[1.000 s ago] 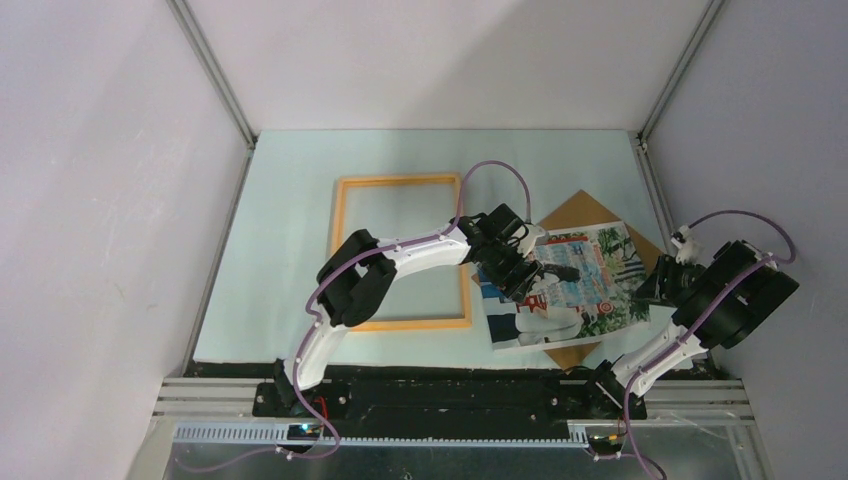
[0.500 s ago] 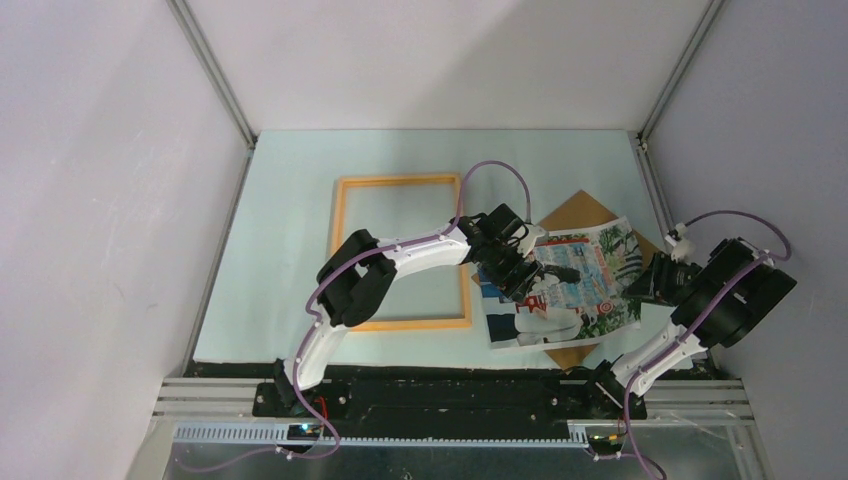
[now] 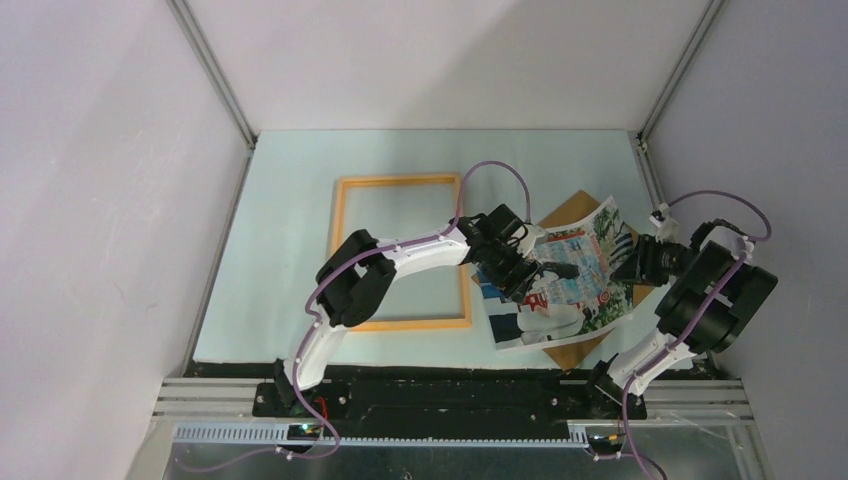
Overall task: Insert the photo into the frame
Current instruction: Pick up the photo at the center of the board.
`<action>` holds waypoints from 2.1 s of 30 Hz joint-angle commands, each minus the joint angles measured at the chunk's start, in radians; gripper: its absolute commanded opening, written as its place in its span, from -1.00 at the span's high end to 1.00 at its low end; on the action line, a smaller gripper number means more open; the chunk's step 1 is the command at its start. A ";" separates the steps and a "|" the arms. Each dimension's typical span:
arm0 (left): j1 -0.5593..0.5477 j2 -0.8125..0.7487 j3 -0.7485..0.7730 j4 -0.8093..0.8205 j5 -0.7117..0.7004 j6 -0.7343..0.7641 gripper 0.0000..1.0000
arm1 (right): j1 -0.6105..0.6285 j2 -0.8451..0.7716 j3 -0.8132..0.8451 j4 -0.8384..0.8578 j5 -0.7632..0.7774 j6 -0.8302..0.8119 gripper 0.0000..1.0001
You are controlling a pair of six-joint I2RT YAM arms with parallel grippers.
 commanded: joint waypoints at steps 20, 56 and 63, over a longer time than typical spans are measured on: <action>-0.008 0.008 -0.030 -0.038 -0.013 0.015 -0.77 | -0.004 -0.058 0.143 -0.169 -0.082 -0.176 -0.24; -0.008 0.020 -0.028 -0.040 -0.015 0.020 -0.77 | -0.061 0.049 0.272 -0.394 0.032 -0.503 -0.31; -0.009 0.029 -0.025 -0.039 0.000 0.020 -0.77 | -0.072 0.080 0.311 -0.375 0.081 -0.517 -0.30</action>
